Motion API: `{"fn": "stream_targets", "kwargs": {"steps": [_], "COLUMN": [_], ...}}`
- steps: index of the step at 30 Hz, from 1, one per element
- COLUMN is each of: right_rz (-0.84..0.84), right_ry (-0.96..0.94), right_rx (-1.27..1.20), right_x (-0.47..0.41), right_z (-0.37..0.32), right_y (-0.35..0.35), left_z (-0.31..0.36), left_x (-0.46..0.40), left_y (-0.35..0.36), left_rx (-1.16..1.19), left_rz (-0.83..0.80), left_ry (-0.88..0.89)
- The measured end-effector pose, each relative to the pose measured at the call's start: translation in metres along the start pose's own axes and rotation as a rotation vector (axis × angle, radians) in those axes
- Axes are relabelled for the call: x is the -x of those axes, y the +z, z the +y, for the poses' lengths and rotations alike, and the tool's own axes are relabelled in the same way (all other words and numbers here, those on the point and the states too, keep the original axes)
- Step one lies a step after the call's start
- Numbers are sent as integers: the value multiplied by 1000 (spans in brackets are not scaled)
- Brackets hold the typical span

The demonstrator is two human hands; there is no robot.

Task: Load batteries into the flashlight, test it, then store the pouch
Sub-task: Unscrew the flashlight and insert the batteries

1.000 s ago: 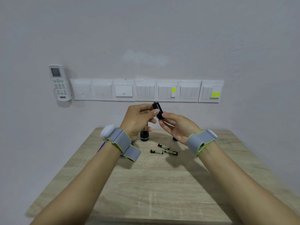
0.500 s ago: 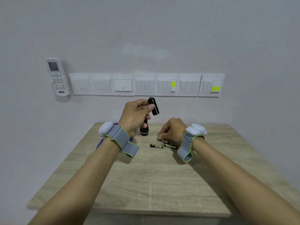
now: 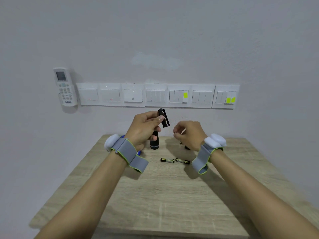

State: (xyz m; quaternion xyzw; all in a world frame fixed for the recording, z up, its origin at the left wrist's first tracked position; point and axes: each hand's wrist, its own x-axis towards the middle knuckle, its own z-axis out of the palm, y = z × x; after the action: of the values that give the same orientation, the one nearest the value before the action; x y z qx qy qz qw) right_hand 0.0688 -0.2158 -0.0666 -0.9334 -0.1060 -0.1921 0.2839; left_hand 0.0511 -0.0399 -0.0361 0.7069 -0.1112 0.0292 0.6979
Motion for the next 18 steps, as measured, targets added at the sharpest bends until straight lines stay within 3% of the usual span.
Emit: {"fn": "stream_targets", "kwargs": {"steps": [3,5,10,18], "right_rz": [298,388,348,315], "right_ry": [-12,-40,-85,-117], "right_rx": [-317,-496,-741,-582], "right_x": [-2,0,5,7], "right_z": [-12,-25,-52,-58], "right_y": [-15,-26,-42,-44], "left_z": [3,4,5,4], "left_x": [-2,-3,0,2], "left_y": [-4,-5,-3,-1], "left_rx": [64,105,282,413], "left_rz": [-39,-73,-176,-204], "left_ry": [-52,-91,-152,-178]}}
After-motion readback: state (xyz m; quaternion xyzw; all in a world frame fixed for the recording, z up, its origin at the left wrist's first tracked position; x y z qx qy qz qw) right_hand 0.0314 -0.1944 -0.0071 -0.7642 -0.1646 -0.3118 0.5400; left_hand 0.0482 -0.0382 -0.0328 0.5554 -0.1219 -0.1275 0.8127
